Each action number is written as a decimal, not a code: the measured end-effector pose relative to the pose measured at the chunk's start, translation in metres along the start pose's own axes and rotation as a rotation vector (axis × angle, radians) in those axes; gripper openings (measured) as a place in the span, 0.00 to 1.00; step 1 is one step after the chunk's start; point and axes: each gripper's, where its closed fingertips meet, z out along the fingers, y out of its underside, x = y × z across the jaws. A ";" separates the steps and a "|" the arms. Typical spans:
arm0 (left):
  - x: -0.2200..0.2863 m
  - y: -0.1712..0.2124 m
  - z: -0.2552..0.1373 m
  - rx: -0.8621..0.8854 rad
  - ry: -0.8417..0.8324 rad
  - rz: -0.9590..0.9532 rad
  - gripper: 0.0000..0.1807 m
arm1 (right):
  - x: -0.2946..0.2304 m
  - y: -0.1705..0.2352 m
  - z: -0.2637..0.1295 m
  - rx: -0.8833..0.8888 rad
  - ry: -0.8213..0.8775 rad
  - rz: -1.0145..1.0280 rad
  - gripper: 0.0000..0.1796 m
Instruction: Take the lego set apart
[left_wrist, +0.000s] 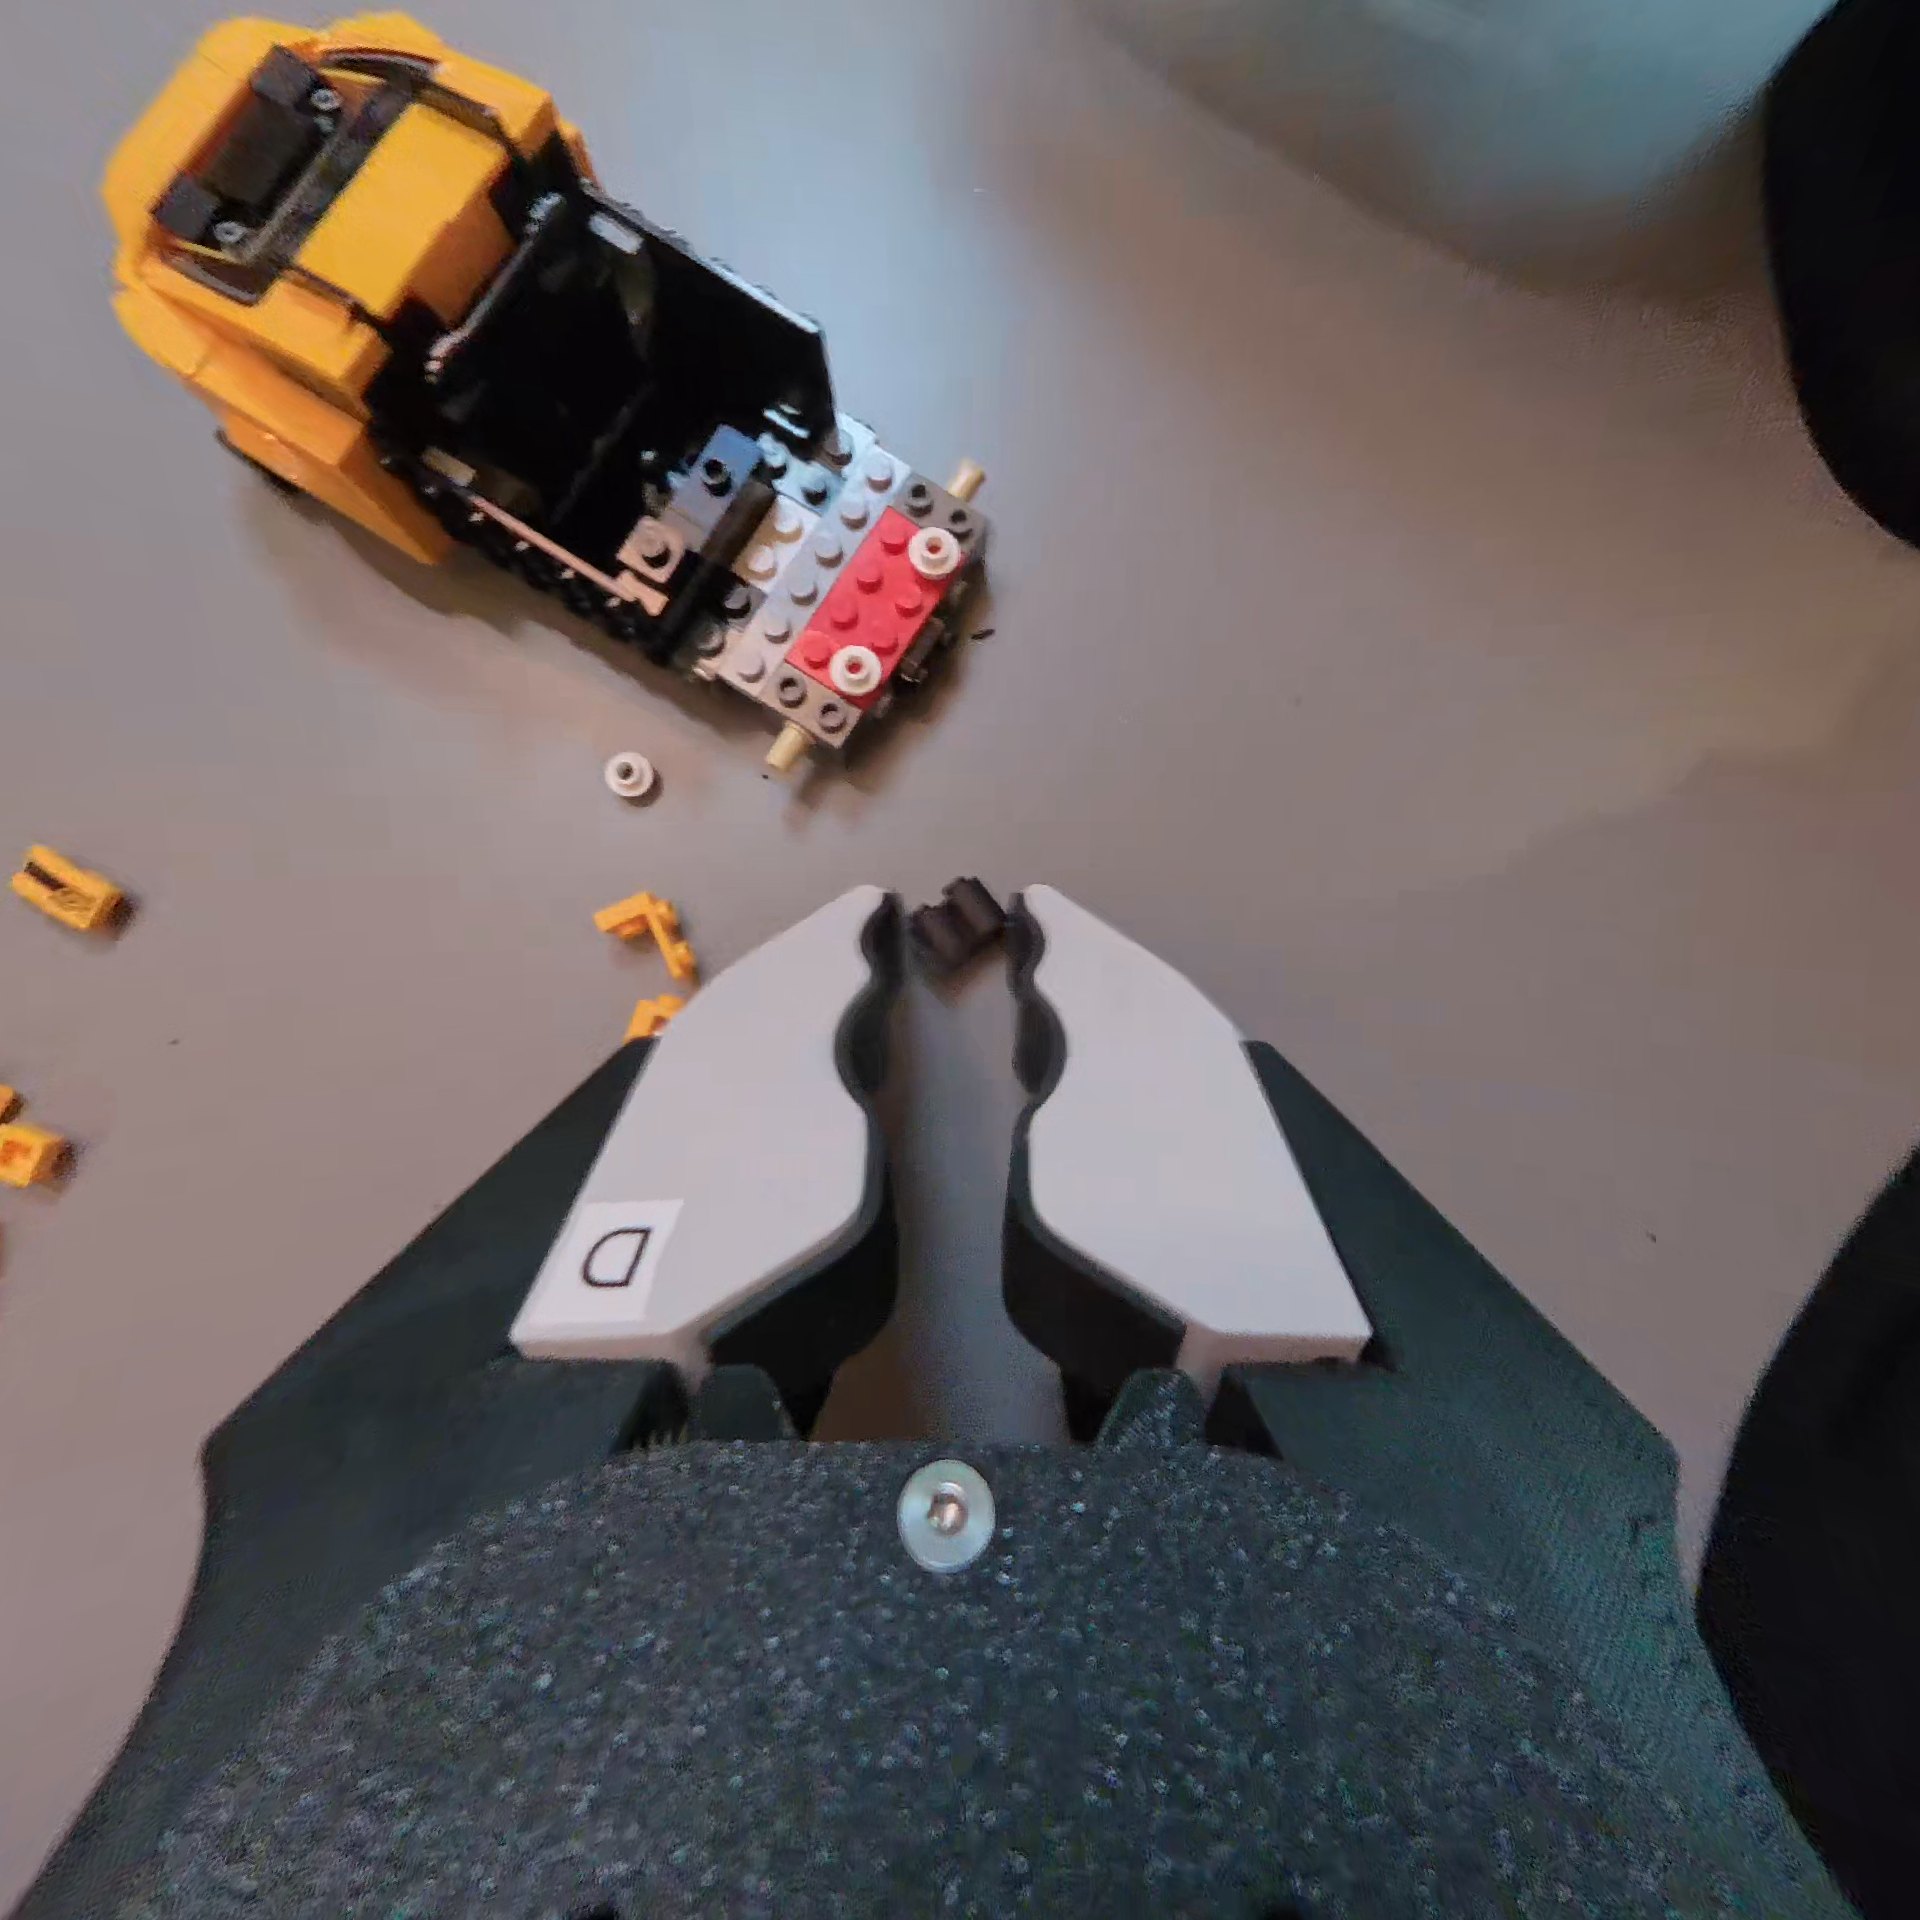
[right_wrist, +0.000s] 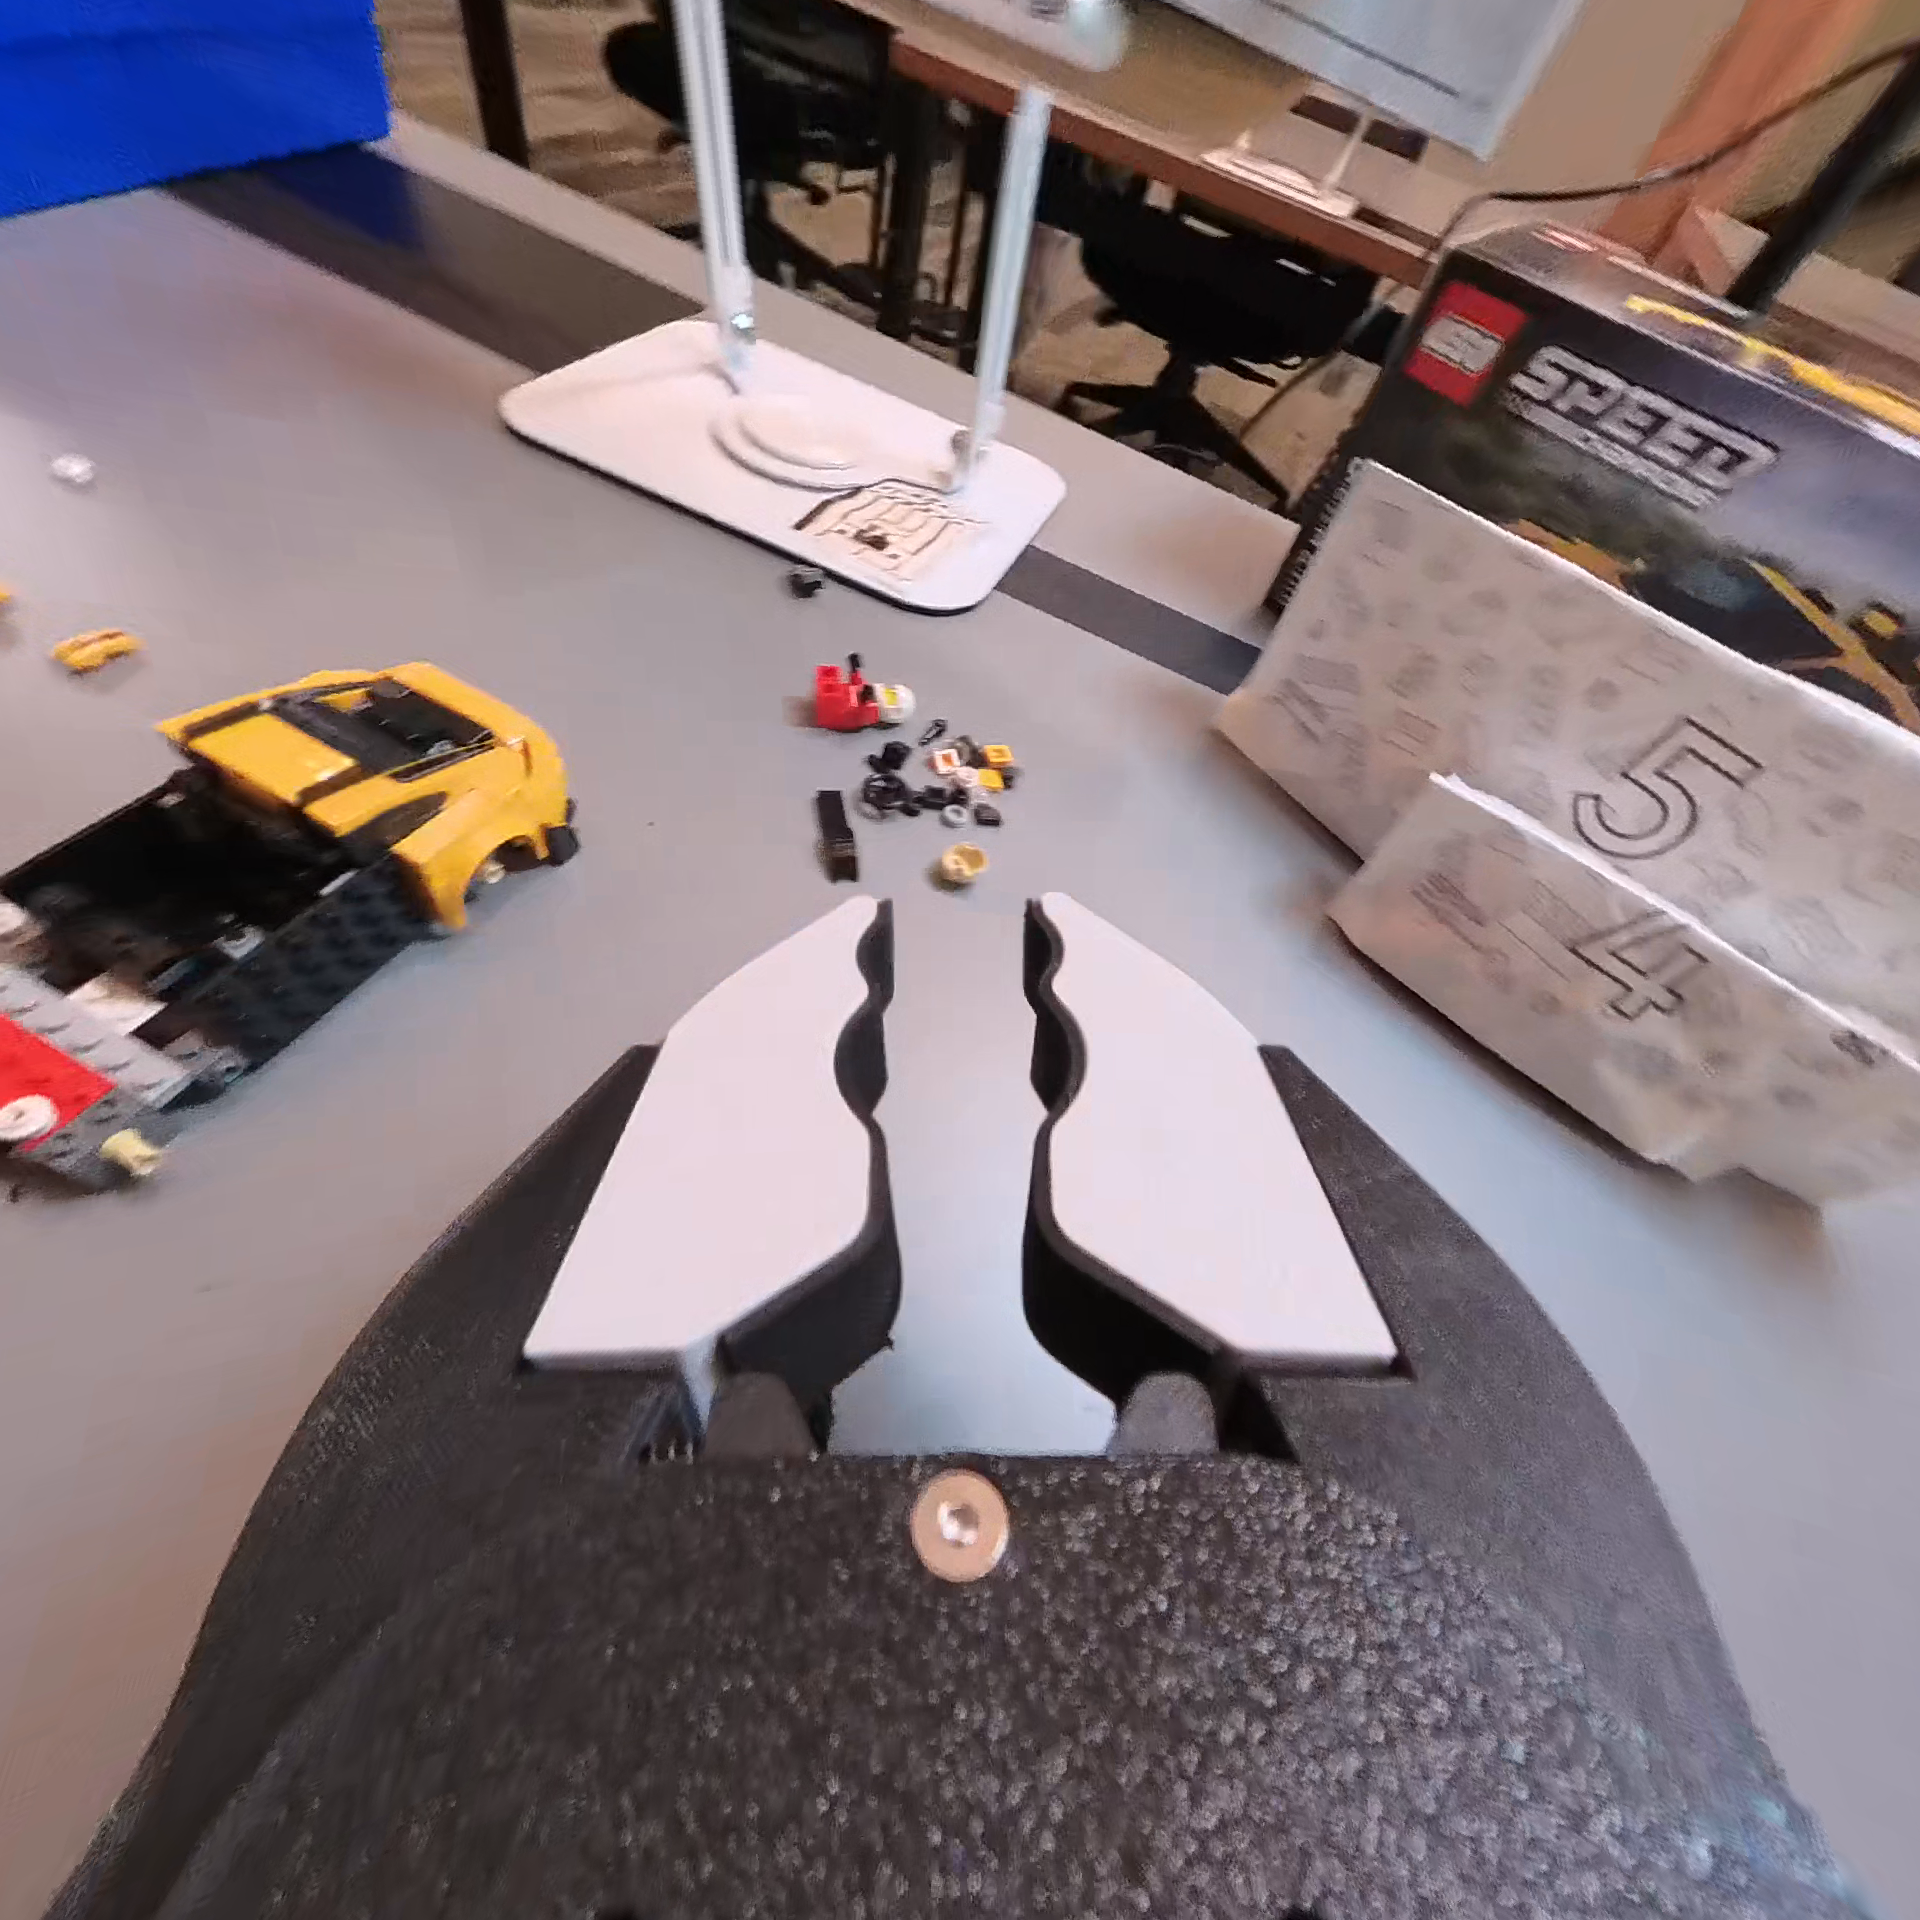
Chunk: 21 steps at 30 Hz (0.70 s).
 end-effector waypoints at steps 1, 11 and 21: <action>0.002 0.001 -0.001 -0.009 0.010 0.012 0.10 | 0.004 0.001 0.000 0.005 0.004 0.022 0.13; -0.107 0.003 -0.154 0.355 -0.381 -0.209 0.10 | 0.053 -0.003 -0.011 0.082 0.203 0.185 0.06; -0.225 0.178 -0.287 0.181 -0.909 -0.643 0.17 | 0.060 0.001 -0.012 0.075 0.244 0.204 0.01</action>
